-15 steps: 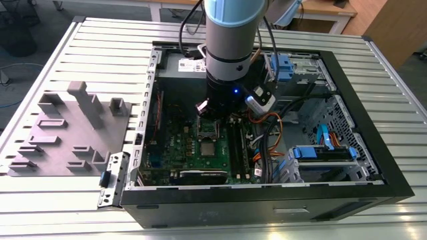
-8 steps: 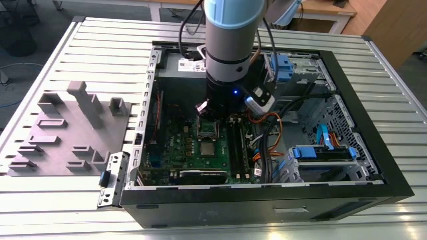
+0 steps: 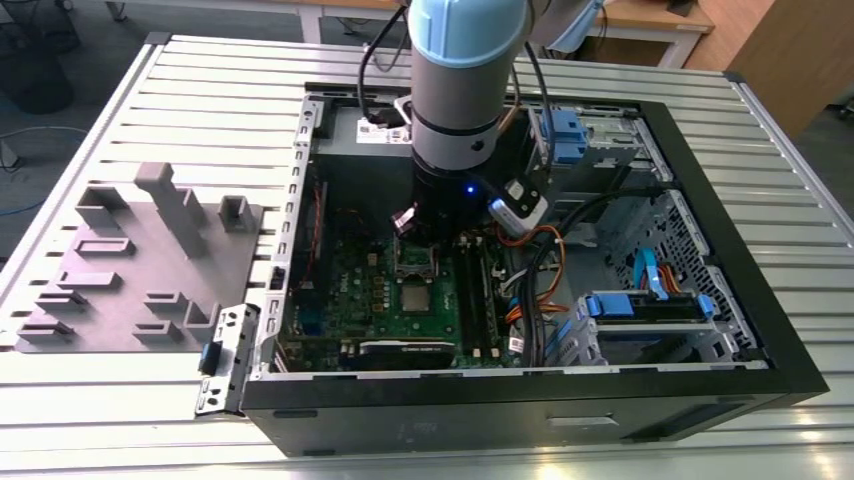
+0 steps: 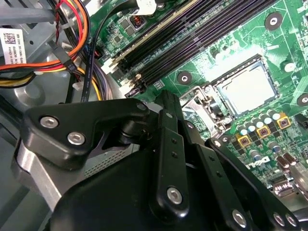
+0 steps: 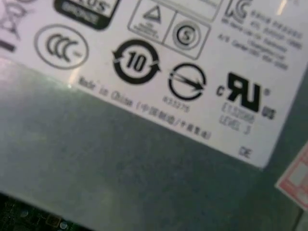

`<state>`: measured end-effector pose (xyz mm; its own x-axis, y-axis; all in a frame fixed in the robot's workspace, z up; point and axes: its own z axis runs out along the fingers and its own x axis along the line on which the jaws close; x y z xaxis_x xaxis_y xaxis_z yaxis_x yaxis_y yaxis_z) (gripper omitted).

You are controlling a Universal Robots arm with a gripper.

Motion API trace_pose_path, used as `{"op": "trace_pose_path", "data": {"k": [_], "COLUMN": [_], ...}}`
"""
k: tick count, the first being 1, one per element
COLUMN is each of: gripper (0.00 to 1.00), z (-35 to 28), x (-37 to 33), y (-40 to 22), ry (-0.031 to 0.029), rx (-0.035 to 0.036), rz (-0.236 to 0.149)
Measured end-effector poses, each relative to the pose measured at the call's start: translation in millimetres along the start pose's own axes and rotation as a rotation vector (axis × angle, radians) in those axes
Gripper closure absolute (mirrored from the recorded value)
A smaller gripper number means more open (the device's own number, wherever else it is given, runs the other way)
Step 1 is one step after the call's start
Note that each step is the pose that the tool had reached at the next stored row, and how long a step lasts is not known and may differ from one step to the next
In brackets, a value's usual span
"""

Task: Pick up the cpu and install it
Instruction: 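Close the cpu cover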

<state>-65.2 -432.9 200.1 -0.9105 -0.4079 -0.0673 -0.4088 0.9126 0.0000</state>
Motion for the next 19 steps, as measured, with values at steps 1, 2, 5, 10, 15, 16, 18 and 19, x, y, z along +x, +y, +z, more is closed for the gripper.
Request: {"op": "trace_pose_path", "data": {"k": [1, 2, 5, 10, 15, 16, 18, 19], "gripper": [0.89, 0.89, 0.89, 0.89, 0.89, 0.89, 0.89, 0.89], "z": [0.2, 0.3, 0.3, -2.7, -5.3, -5.0, -3.2, -2.3], "x": [0.0, -0.1, 0.0, 0.1, 0.3, 0.5, 0.8, 0.9], "y": [0.0, 0.1, 0.0, -0.2, -0.1, 0.0, 0.0, 0.1], "ry": [-0.0003, -0.0005, -0.0006, -0.0011, -0.0013, -0.0016, -0.0015, -0.0016], "rx": [-0.0002, -0.0004, -0.0006, -0.0015, -0.0013, -0.0013, -0.0010, -0.0010], "rz": [0.000, 0.000, 0.000, 0.000, 0.000, 0.000, 0.000, 0.000]}}
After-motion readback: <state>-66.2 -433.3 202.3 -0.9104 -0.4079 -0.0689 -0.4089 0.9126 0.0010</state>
